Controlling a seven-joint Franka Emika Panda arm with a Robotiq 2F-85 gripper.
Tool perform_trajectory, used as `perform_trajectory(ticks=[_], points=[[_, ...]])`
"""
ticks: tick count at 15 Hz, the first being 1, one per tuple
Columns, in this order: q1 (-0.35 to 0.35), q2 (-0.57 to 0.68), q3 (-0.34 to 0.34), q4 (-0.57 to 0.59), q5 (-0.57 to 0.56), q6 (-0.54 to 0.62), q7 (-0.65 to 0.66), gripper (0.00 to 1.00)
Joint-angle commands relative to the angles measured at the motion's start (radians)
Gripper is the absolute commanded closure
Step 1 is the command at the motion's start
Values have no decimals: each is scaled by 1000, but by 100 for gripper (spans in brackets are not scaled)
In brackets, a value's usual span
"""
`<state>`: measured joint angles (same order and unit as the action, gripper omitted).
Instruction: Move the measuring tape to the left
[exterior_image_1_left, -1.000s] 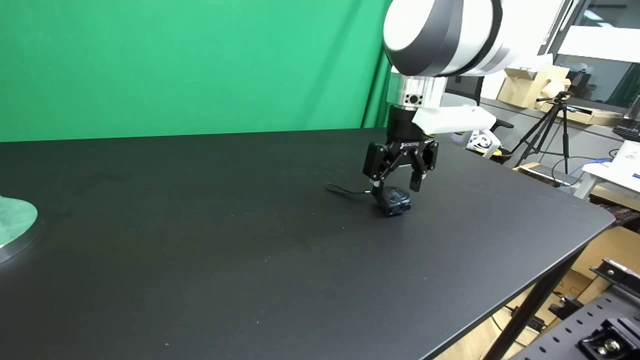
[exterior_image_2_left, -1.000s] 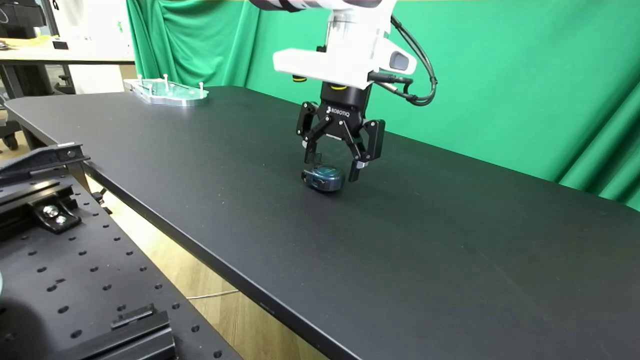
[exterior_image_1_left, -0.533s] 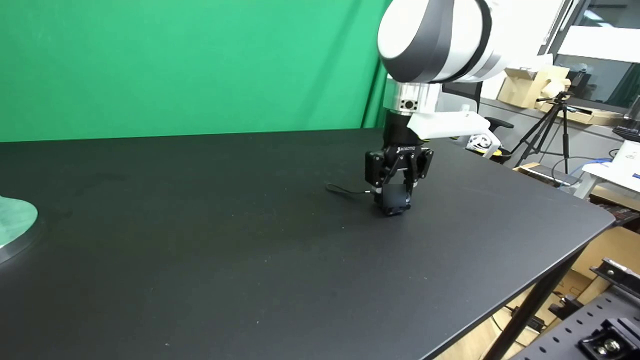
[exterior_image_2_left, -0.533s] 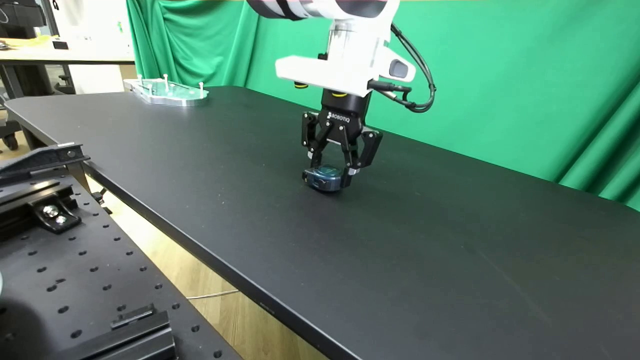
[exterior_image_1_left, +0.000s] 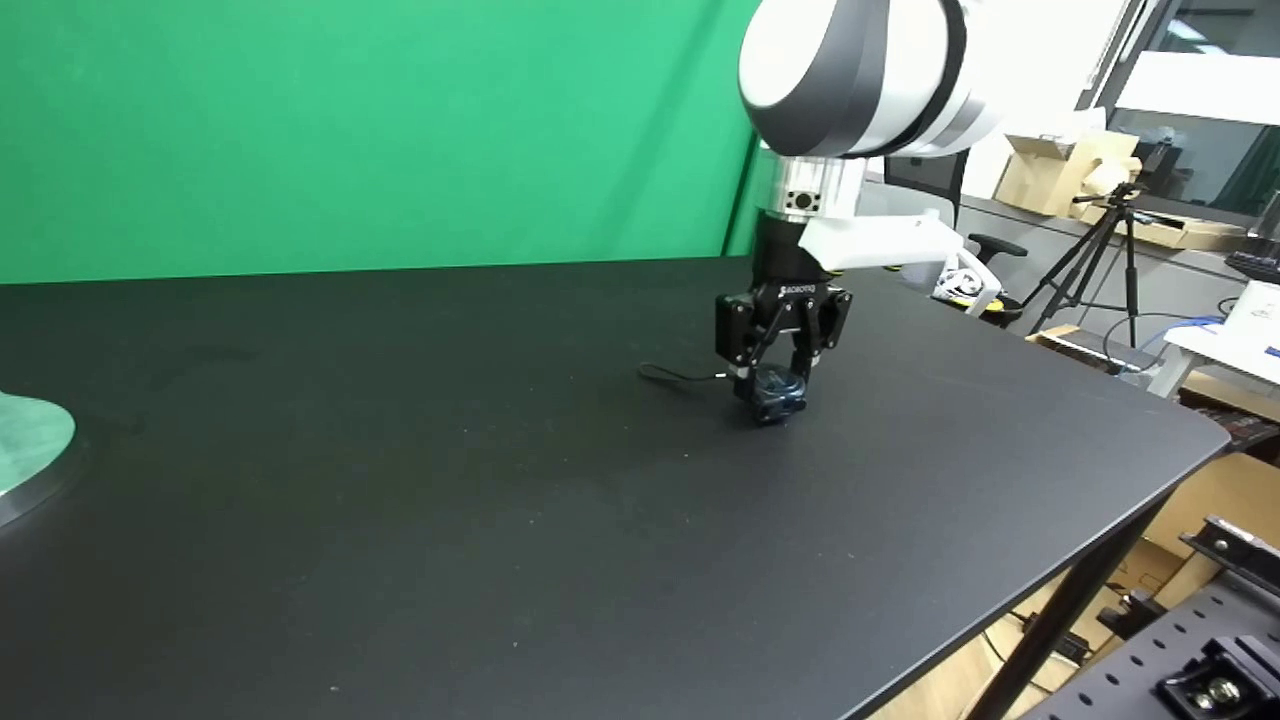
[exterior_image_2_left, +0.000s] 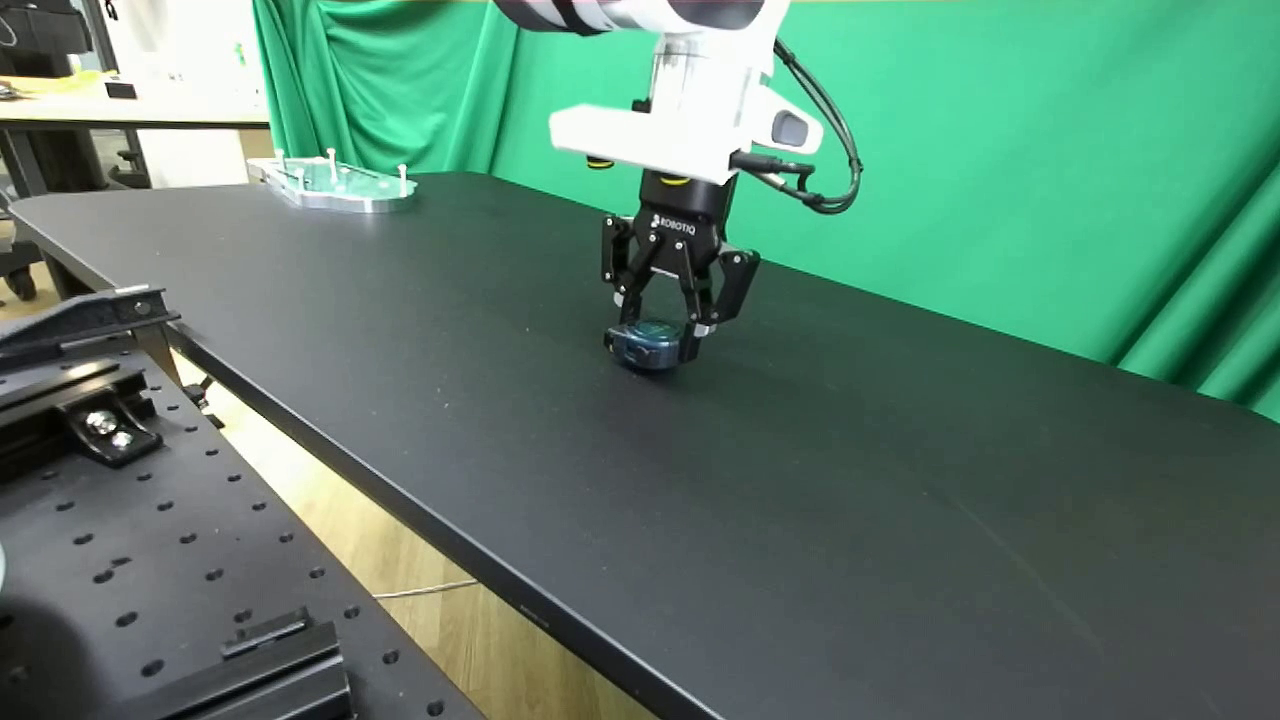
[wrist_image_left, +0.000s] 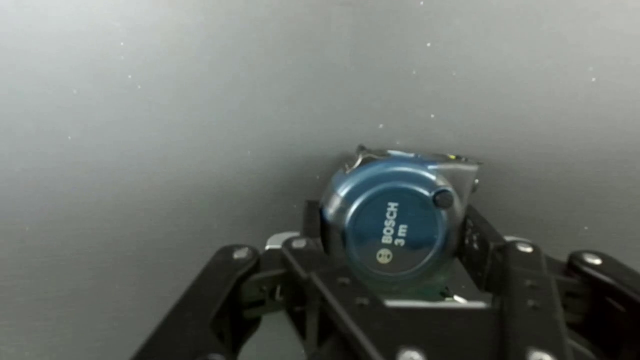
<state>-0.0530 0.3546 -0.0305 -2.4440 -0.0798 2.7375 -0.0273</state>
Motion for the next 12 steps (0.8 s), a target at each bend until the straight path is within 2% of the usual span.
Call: perform_trajectory(ticks=[1,12], points=[[37,-29,6,26,-1,-25,8,58],[111,18,59,108,-1,-21,-2,58]])
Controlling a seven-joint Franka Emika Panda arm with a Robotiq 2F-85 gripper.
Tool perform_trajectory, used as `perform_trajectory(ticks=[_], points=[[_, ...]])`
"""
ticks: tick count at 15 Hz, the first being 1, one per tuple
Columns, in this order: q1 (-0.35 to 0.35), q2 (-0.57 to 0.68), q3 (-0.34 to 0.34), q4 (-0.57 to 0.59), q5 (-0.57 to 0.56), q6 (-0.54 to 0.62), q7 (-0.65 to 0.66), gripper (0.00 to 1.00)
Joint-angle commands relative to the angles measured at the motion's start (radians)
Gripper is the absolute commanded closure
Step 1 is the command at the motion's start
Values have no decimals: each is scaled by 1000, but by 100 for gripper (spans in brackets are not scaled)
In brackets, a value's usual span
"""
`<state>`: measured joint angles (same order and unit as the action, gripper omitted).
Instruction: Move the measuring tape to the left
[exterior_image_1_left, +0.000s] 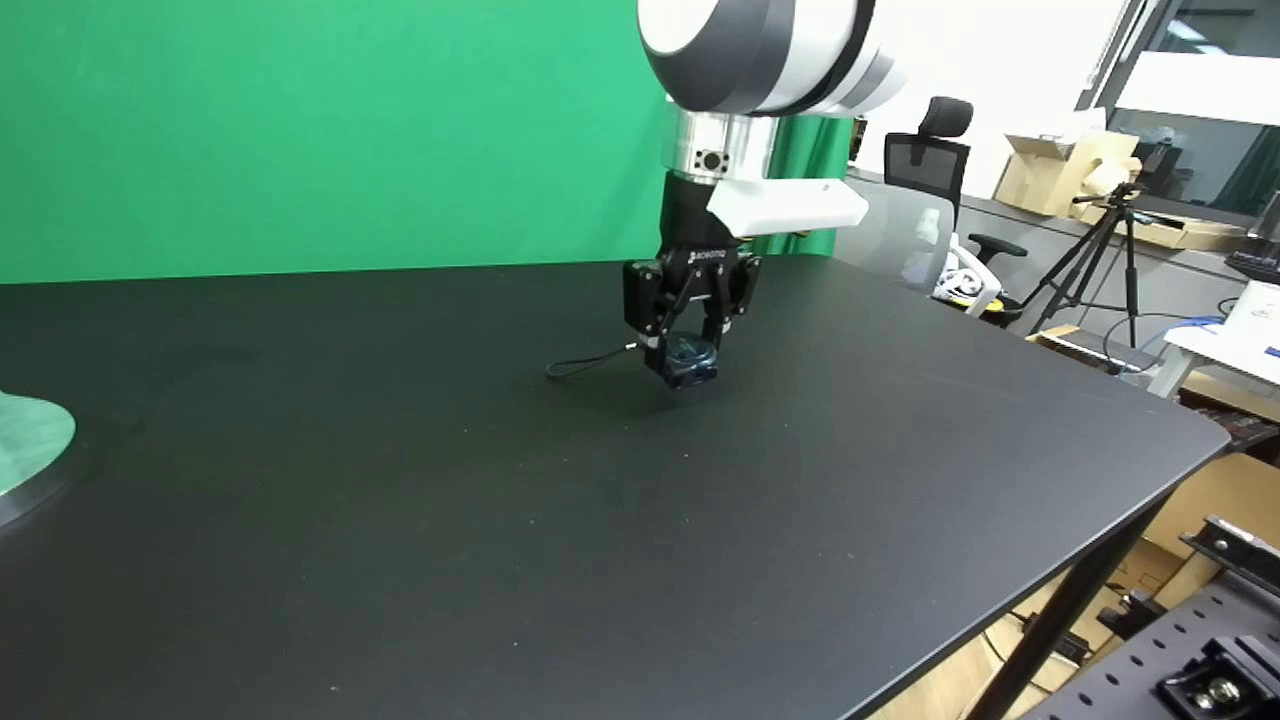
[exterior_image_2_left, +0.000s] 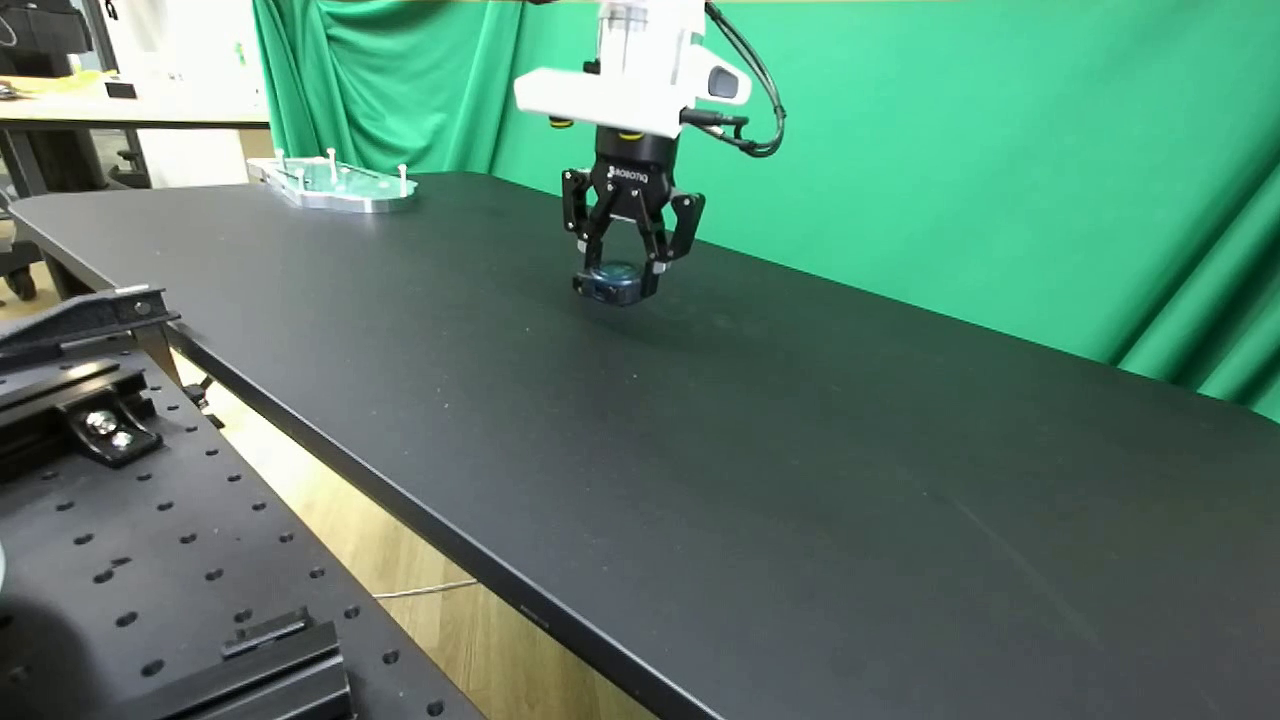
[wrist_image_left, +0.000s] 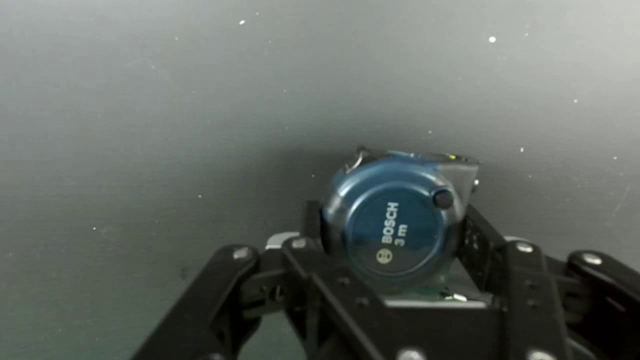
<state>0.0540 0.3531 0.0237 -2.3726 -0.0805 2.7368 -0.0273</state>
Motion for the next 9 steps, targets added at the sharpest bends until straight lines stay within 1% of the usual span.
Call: perform_trajectory(ticks=[1,8,9], points=[[5,27,6,42,0,-21,-4,58],[1,74,18,70,7,-22,-22,58],[1,78,20,73,8,-25,-23,38]])
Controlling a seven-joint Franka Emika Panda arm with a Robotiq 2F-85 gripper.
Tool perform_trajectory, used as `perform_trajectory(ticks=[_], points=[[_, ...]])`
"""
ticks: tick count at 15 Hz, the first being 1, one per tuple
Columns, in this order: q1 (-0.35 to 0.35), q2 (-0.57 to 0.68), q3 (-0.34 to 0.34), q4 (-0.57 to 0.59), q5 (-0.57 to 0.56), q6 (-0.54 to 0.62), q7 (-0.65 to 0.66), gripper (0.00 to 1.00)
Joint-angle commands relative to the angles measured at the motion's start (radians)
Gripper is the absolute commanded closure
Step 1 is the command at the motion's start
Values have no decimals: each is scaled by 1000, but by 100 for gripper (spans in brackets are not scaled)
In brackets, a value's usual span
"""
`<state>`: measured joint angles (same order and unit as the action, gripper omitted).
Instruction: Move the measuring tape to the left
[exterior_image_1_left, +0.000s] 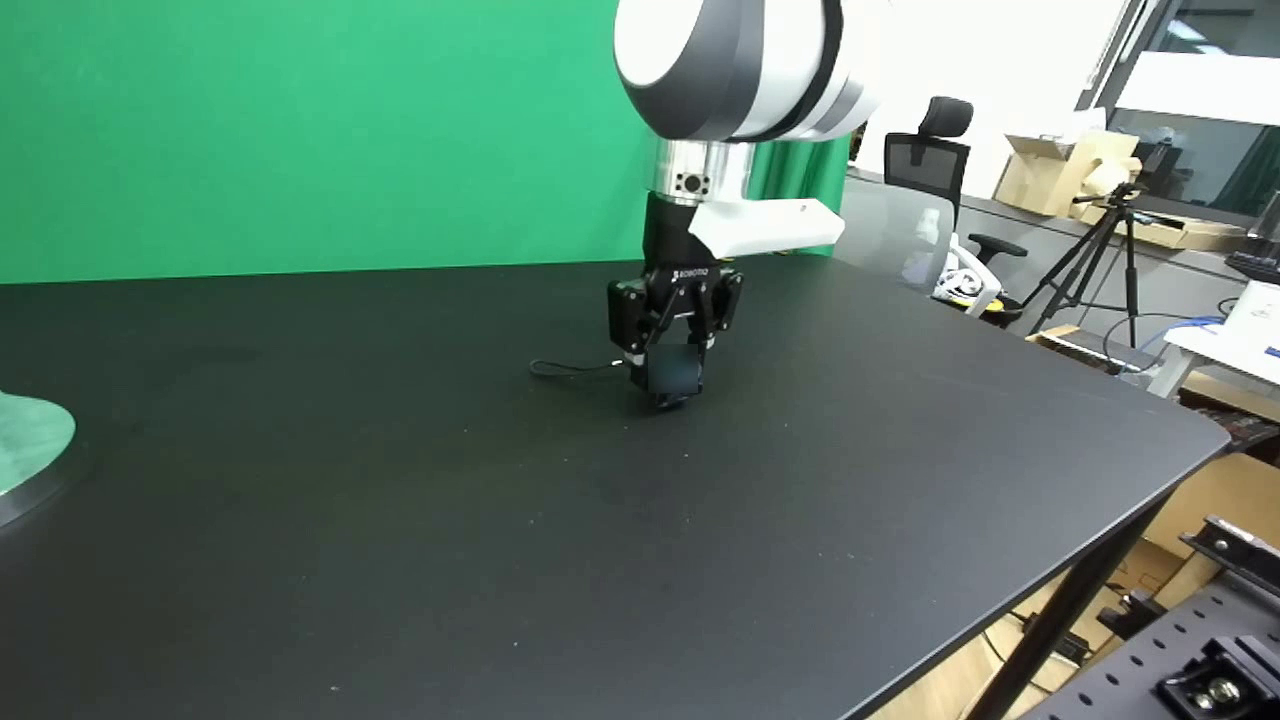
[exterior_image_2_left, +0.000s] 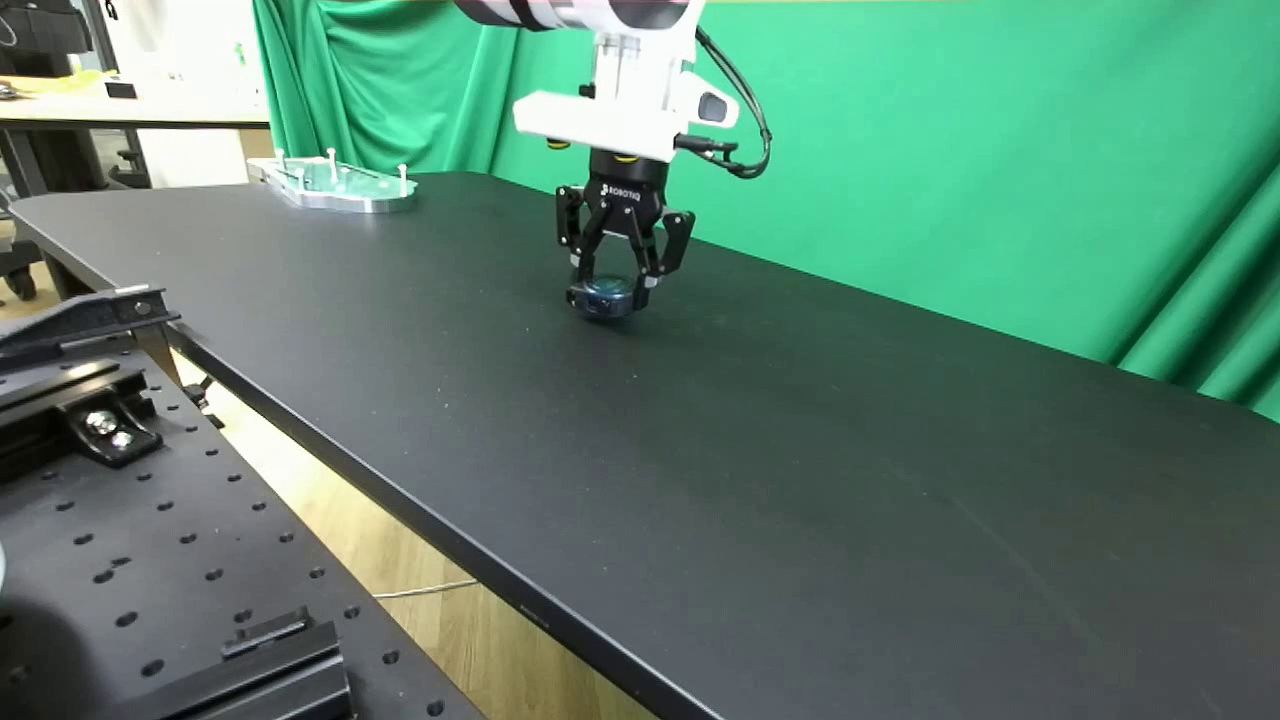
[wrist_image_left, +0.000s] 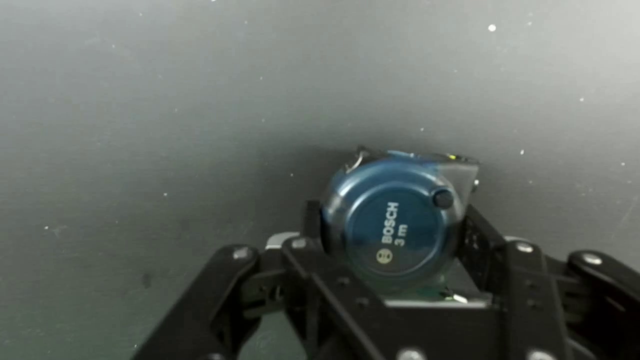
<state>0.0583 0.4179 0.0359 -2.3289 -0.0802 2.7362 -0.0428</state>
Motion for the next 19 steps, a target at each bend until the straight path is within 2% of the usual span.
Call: perform_trajectory(ticks=[1,4,19], points=[[-3,15,9,30,7,-25,-9,8],[0,9,11,24,3,-18,-8,0],[9,-190,7,-90,-13,-102,13,0]])
